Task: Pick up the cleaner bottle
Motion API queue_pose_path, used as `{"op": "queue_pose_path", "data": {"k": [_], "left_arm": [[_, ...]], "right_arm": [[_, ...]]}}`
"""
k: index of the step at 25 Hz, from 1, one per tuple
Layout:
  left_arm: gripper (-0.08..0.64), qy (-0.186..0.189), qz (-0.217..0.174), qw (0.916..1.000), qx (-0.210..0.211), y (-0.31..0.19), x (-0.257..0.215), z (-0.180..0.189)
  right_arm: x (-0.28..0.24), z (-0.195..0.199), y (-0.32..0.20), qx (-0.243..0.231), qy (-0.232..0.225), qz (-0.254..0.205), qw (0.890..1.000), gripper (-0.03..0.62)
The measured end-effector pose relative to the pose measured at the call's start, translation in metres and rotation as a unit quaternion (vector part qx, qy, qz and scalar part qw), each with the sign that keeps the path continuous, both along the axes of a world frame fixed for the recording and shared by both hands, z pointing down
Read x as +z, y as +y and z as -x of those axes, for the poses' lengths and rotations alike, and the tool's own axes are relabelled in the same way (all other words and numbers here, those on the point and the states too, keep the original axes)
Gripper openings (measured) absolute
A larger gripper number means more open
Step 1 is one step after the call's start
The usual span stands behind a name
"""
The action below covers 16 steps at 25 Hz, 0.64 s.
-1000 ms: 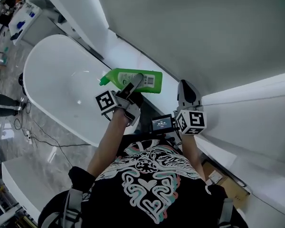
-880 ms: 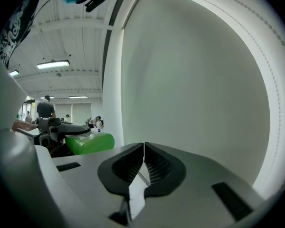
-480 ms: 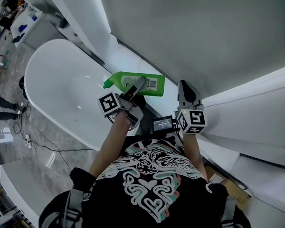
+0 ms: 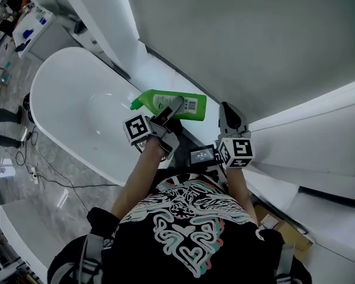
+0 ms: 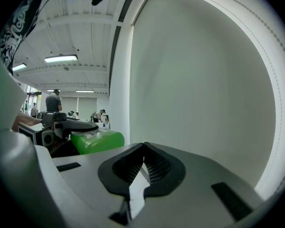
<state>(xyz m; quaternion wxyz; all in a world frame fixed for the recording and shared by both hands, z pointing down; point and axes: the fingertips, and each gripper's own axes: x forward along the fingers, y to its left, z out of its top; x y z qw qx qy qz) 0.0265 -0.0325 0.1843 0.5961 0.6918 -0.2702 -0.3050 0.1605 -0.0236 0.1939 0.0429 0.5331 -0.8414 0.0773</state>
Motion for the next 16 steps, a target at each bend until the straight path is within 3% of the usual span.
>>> {"op": "queue_pose_path", "data": {"k": [16], "left_arm": [[0.201,0.003,0.008,0.9999,0.008,0.000,0.005,-0.002]], "right_arm": [[0.005,-0.006,0.002,0.019,0.000,0.003,1.000,0.028]]}}
